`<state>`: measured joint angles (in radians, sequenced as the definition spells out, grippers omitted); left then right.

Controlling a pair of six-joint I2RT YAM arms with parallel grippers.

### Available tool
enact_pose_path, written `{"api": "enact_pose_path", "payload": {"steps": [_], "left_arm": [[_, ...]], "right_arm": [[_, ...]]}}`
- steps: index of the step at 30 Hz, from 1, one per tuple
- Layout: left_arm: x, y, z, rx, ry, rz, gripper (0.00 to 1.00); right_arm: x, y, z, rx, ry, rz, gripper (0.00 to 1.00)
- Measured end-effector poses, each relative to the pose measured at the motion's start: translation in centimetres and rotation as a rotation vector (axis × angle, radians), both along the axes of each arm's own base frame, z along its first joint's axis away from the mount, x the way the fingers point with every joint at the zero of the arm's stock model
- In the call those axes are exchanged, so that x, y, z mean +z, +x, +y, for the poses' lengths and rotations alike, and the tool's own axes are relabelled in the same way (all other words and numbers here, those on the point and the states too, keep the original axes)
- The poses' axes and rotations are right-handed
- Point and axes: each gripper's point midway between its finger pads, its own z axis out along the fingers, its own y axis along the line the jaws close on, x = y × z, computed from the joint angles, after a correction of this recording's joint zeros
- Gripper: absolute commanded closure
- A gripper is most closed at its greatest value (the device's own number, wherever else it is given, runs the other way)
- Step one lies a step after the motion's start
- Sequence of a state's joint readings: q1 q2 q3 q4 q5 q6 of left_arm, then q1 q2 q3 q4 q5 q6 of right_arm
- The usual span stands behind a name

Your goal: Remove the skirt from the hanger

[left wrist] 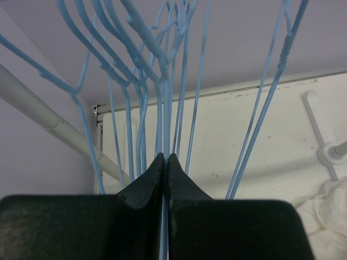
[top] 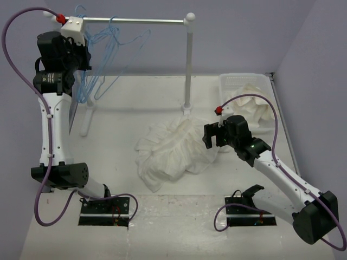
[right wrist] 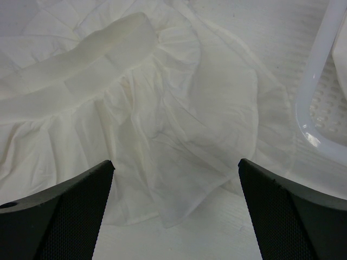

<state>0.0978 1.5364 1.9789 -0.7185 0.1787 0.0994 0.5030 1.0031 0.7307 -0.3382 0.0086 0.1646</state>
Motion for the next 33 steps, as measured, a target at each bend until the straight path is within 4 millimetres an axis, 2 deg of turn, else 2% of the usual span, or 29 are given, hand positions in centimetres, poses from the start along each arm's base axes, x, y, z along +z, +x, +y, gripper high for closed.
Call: {"api": "enact_pose_path", "payload": {"steps": [11, 19, 21, 23, 24, 26, 27, 29, 33], "left_arm": [[-0.3, 0.2, -0.9, -0.033, -0.008, 0.007, 1.00], [-2.6, 1.8, -2.3, -0.060, -0.009, 0.063, 0.99], [-3.1, 2.0, -2.2, -0.051, -0.005, 0.074, 0.83], [-3.4, 2.1, -1.9, -0.037, -0.001, 0.082, 0.73], [-3.4, 2.1, -1.8, -0.032, 0.001, 0.081, 0.52], [-3.4, 2.1, -1.7, -0.024, 0.002, 0.082, 0.34], [-3.4, 2.1, -1.7, -0.022, 0.001, 0.081, 0.10], [-3.3, 1.9, -1.7, -0.016, -0.007, 0.080, 0.00], [-1.5, 0.5, -1.8, -0.009, -0.024, 0.043, 0.00]], "right_arm": [[0.0, 0.0, 0.0, 0.000, 0.000, 0.000, 0.01], [0.0, 0.0, 0.0, 0.000, 0.000, 0.000, 0.01], [0.0, 0.0, 0.0, -0.001, -0.001, 0.000, 0.01], [0.0, 0.0, 0.0, -0.001, -0.001, 0.000, 0.01], [0.0, 0.0, 0.0, -0.001, -0.001, 0.000, 0.01], [0.0, 0.0, 0.0, -0.001, 0.000, 0.000, 0.01], [0.0, 0.0, 0.0, -0.001, -0.001, 0.000, 0.01], [0.0, 0.0, 0.0, -0.001, 0.000, 0.000, 0.01], [0.2, 0.0, 0.0, -0.001, 0.002, -0.004, 0.01]]}}
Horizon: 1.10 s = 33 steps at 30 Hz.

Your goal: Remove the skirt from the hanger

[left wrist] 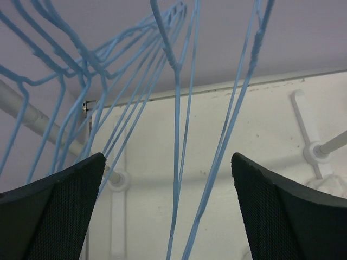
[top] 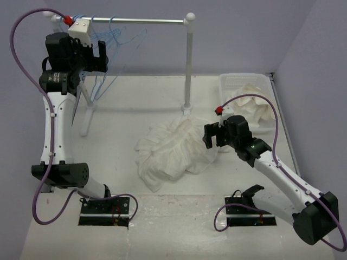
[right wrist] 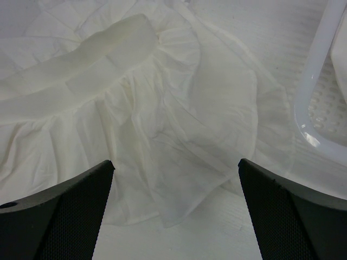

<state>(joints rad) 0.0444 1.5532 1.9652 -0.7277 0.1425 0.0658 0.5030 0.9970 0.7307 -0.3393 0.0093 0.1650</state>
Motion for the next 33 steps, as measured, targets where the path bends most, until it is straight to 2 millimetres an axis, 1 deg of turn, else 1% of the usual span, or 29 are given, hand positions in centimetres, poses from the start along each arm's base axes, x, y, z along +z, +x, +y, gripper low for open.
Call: {"api": "enact_pose_path", "payload": {"steps": [2, 5, 6, 7, 8, 10, 14, 17, 20, 23, 26, 28, 30, 32, 33], "left_arm": [[1.7, -1.3, -0.1, 0.004, -0.013, -0.040, 0.00], [5.0, -4.1, -0.4, 0.015, -0.045, -0.119, 0.00], [6.3, -5.4, -0.4, 0.021, -0.055, -0.154, 0.00], [6.9, -6.0, -0.4, 0.026, -0.062, -0.171, 0.00], [8.7, -7.8, -0.1, 0.057, -0.082, -0.219, 0.00], [10.8, -10.3, 0.5, 0.111, -0.114, -0.285, 0.00], [13.6, -14.1, 1.3, 0.189, -0.179, -0.377, 0.00], [14.5, -15.7, 1.4, 0.204, -0.212, -0.413, 0.00], [14.4, -16.5, 1.3, 0.205, -0.232, -0.416, 0.00], [13.4, -16.3, 1.1, 0.205, -0.245, -0.387, 0.00], [12.3, -15.9, 1.0, 0.204, -0.249, -0.354, 0.00], [11.3, -15.5, 0.6, 0.187, -0.254, -0.323, 0.00], [10.1, -15.3, 0.2, 0.163, -0.259, -0.292, 0.00], [8.5, -15.1, -0.3, 0.143, -0.267, -0.253, 0.00], [7.8, -15.1, -0.6, 0.134, -0.275, -0.232, 0.00]], "right_arm": [[0.1, 0.0, 0.0, 0.000, 0.002, -0.004, 0.01], [0.5, -0.1, -0.1, 0.001, 0.007, -0.013, 0.01], [0.6, -0.2, -0.1, 0.000, 0.011, -0.018, 0.01], [0.8, -0.2, -0.1, 0.000, 0.014, -0.023, 0.01], [1.1, -0.2, -0.1, 0.002, 0.019, -0.030, 0.01], [1.7, -0.4, -0.1, 0.002, 0.034, -0.046, 0.01], [3.4, -0.7, -0.2, -0.012, 0.076, -0.091, 0.01], [4.8, -1.0, -0.4, -0.023, 0.110, -0.129, 0.01], [6.3, -1.4, -0.7, -0.041, 0.152, -0.169, 0.01], [7.3, -1.6, -1.0, -0.068, 0.182, -0.194, 0.01], [7.3, -1.8, -1.0, -0.074, 0.193, -0.186, 0.01], [6.9, -1.9, -0.7, -0.059, 0.193, -0.166, 0.01], [6.3, -2.3, 0.4, -0.023, 0.182, -0.138, 0.01], [5.4, -3.1, 2.7, 0.051, 0.158, -0.105, 0.01], [5.0, -3.7, 4.3, 0.101, 0.140, -0.082, 0.01]]}}
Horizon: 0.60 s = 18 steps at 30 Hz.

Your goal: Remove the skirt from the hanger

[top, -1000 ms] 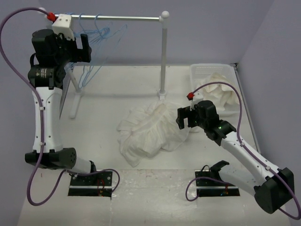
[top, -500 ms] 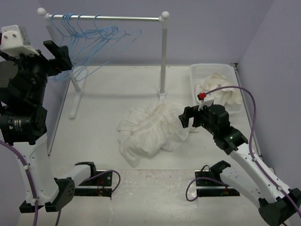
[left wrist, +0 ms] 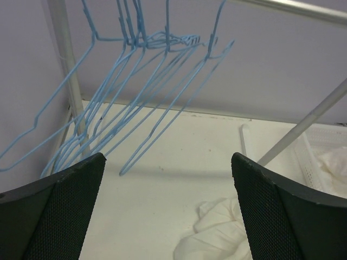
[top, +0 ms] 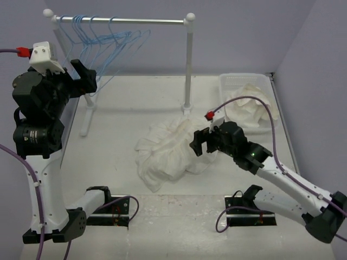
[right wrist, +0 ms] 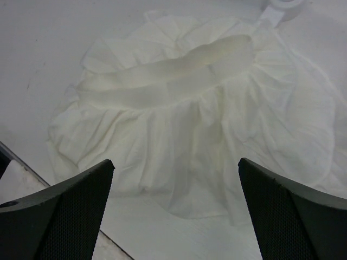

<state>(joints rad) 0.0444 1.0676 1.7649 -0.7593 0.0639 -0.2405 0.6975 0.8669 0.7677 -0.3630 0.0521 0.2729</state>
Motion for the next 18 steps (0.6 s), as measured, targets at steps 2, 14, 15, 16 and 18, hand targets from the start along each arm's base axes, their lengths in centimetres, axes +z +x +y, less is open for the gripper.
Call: {"api": "enact_pose_path", "payload": {"steps": [2, 14, 15, 16, 18], "left_arm": [[-1.5, 0.1, -0.3, -0.014, -0.009, 0.034, 0.00], [-6.6, -1.0, -1.5, -0.078, -0.028, 0.142, 0.00], [-6.6, -1.1, -1.5, -0.081, -0.028, 0.140, 0.00], [-6.6, -1.3, -1.6, -0.085, -0.029, 0.138, 0.00], [-6.5, -1.4, -1.7, -0.088, -0.028, 0.134, 0.00]], "right_arm": [[-1.4, -0.8, 3.2, 0.085, -0.047, 0.054, 0.01], [-15.4, 3.5, 11.4, -0.066, -0.364, 0.384, 0.01], [-16.7, 3.6, 11.4, -0.081, -0.386, 0.407, 0.11], [-17.7, 3.6, 11.4, -0.092, -0.401, 0.426, 0.19], [-18.1, 3.8, 11.8, -0.114, -0.392, 0.441, 0.59]]}}
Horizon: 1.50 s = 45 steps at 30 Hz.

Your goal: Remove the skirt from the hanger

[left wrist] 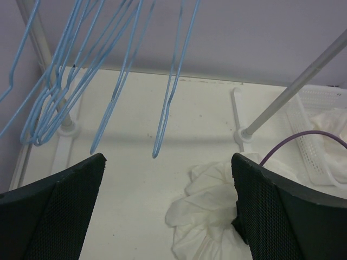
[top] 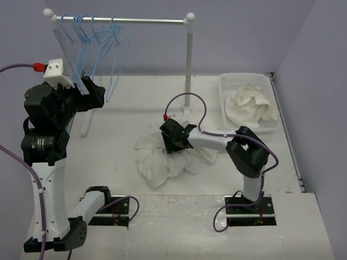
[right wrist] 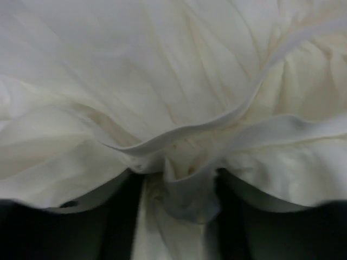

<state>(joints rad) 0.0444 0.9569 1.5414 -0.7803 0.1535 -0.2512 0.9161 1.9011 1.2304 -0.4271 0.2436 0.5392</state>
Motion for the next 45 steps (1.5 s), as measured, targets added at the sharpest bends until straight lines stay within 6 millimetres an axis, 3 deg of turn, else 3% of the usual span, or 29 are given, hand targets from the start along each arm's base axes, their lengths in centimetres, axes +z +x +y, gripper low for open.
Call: {"api": "enact_pose_path", "payload": {"steps": [2, 7, 9, 10, 12, 15, 17, 19, 21, 26, 29, 31, 38, 45], "left_arm": [[0.0, -0.1, 0.0, 0.000, 0.000, -0.002, 0.00], [0.1, -0.5, -0.2, -0.009, -0.001, -0.010, 0.00], [-0.3, -0.7, -0.4, -0.019, -0.003, -0.006, 0.00], [-0.4, -0.8, -0.4, -0.023, -0.003, -0.008, 0.00], [-0.9, -0.9, -0.5, -0.026, -0.004, 0.002, 0.00], [-1.7, -1.0, -0.6, -0.030, -0.006, 0.012, 0.00], [-2.2, -1.0, -0.7, -0.039, -0.009, 0.019, 0.00], [-2.6, -1.1, -0.9, -0.049, -0.011, 0.024, 0.00], [-2.8, -1.1, -0.9, -0.050, -0.011, 0.023, 0.00], [-3.1, -1.0, -1.0, -0.052, -0.012, 0.016, 0.00], [-2.9, -0.8, -1.0, -0.053, -0.012, 0.005, 0.00], [-2.9, -0.6, -1.0, -0.054, -0.012, 0.000, 0.00], [-4.6, 0.7, -1.0, -0.054, -0.025, 0.046, 0.00], [-6.5, 1.7, -1.0, -0.050, -0.040, 0.103, 0.00]], "right_arm": [[0.1, 0.2, 0.4, -0.022, 0.017, -0.002, 0.97], [0.8, 0.3, -0.5, -0.065, 0.028, -0.042, 1.00], [2.9, 0.3, -2.1, -0.080, 0.017, -0.098, 1.00], [4.6, 0.6, -2.8, -0.090, 0.022, -0.139, 1.00], [9.9, 1.7, -3.8, -0.116, 0.077, -0.259, 1.00], [19.3, 3.7, -6.2, -0.175, 0.200, -0.455, 1.00], [26.4, 5.6, -9.3, -0.245, 0.287, -0.601, 1.00], [31.9, 7.1, -13.2, -0.324, 0.327, -0.727, 1.00], [36.4, 8.2, -17.2, -0.399, 0.336, -0.838, 1.00], [43.1, 9.6, -22.2, -0.441, 0.322, -0.983, 1.00], [44.5, 11.0, -24.1, -0.456, 0.301, -1.005, 1.00], [44.4, 12.2, -25.4, -0.469, 0.283, -0.995, 1.00], [41.0, 15.4, -28.0, -0.537, 0.208, -0.890, 1.00], [36.7, 18.2, -28.8, -0.577, 0.323, -0.750, 1.00]]}}
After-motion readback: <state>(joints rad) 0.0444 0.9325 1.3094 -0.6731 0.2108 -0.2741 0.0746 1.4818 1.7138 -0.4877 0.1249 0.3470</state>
